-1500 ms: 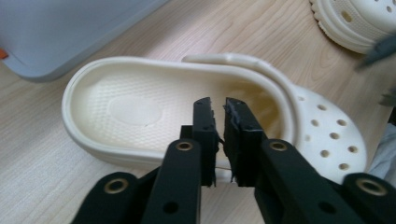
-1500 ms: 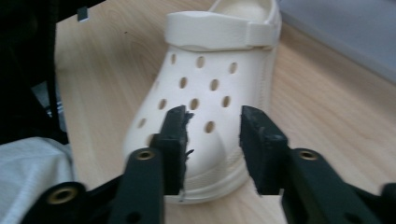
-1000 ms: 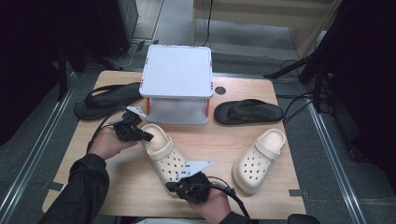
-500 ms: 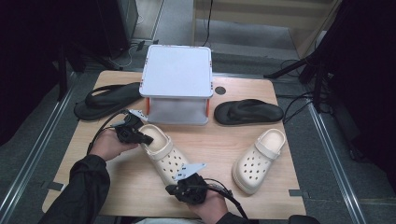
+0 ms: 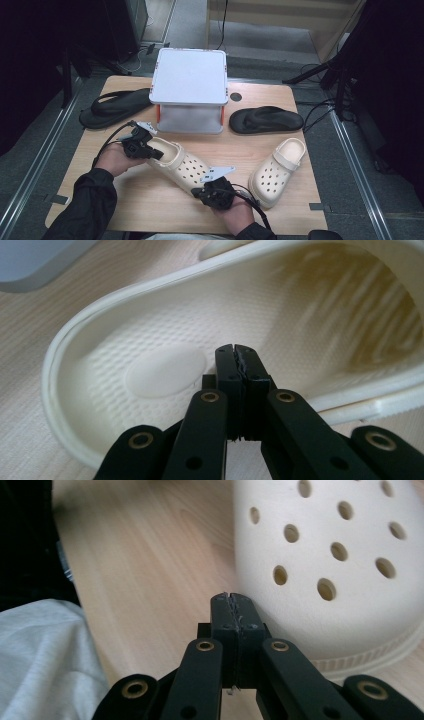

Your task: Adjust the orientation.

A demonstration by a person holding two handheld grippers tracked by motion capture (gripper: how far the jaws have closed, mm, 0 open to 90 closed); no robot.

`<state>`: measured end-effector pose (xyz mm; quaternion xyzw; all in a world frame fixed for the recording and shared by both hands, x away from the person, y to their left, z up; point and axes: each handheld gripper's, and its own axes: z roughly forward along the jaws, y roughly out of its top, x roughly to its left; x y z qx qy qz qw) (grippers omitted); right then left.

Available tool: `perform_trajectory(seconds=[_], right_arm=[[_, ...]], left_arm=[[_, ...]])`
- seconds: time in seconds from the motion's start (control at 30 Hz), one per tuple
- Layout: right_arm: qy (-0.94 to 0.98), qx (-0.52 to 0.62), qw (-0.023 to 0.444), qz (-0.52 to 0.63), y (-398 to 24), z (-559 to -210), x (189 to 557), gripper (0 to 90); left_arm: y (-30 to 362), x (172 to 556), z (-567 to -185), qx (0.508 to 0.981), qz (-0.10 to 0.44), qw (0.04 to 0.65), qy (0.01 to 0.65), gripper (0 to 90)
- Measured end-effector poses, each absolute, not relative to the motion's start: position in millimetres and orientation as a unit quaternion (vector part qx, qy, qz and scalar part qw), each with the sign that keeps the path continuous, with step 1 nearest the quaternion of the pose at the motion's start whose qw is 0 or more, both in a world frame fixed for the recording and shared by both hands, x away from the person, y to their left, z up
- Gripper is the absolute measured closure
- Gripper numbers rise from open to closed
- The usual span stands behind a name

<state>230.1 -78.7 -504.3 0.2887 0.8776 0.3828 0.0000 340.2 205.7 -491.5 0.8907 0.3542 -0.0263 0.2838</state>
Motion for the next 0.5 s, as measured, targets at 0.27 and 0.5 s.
perform_trajectory(seconds=[0.27, 0.5], right_arm=[[0.871, 0.311, 0.014, 0.380, -91, -502, 246, 90.0], [0.869, 0.319, 0.021, 0.378, -95, -501, 256, 90.0]], left_arm=[[205, 330, -492, 0.888, -0.033, 0.292, 0.354, 90.0], [201, 319, -493, 0.886, -0.035, 0.295, 0.355, 90.0]])
